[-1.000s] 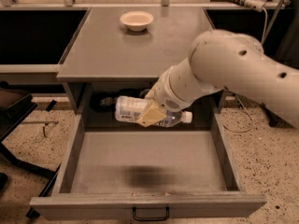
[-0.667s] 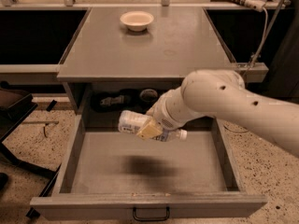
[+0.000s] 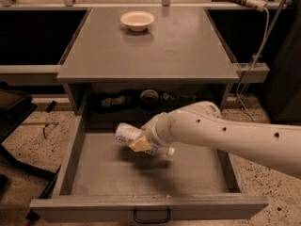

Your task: Place blue plastic bottle into top drawer

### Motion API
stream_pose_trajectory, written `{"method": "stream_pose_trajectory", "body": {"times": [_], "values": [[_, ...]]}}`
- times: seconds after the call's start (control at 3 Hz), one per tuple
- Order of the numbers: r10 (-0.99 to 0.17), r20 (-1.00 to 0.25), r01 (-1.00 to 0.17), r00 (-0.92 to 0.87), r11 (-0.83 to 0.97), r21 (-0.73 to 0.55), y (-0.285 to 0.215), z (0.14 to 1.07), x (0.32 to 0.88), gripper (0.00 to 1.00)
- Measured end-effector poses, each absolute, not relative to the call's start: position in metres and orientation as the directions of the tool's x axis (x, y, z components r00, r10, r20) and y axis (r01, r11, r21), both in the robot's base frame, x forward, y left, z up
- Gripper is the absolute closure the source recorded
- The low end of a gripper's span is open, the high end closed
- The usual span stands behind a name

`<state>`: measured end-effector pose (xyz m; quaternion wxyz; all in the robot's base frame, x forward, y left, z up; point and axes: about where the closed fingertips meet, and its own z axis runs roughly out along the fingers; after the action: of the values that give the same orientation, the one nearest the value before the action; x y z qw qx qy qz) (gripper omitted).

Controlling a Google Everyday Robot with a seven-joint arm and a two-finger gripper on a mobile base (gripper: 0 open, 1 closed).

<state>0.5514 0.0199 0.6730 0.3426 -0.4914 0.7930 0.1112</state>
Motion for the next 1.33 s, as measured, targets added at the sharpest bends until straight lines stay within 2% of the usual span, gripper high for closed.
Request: {"method": "stream_pose_trajectory", "body": {"times": [1.0, 1.33], "values": [[-0.709, -0.622, -0.887, -0.332, 0.46, -0.051, 0.04, 0.62, 0.552, 1.0], [-0.709, -0.622, -0.887, -0.332, 0.459, -0.05, 0.04, 0.623, 0.552, 0.83]]}}
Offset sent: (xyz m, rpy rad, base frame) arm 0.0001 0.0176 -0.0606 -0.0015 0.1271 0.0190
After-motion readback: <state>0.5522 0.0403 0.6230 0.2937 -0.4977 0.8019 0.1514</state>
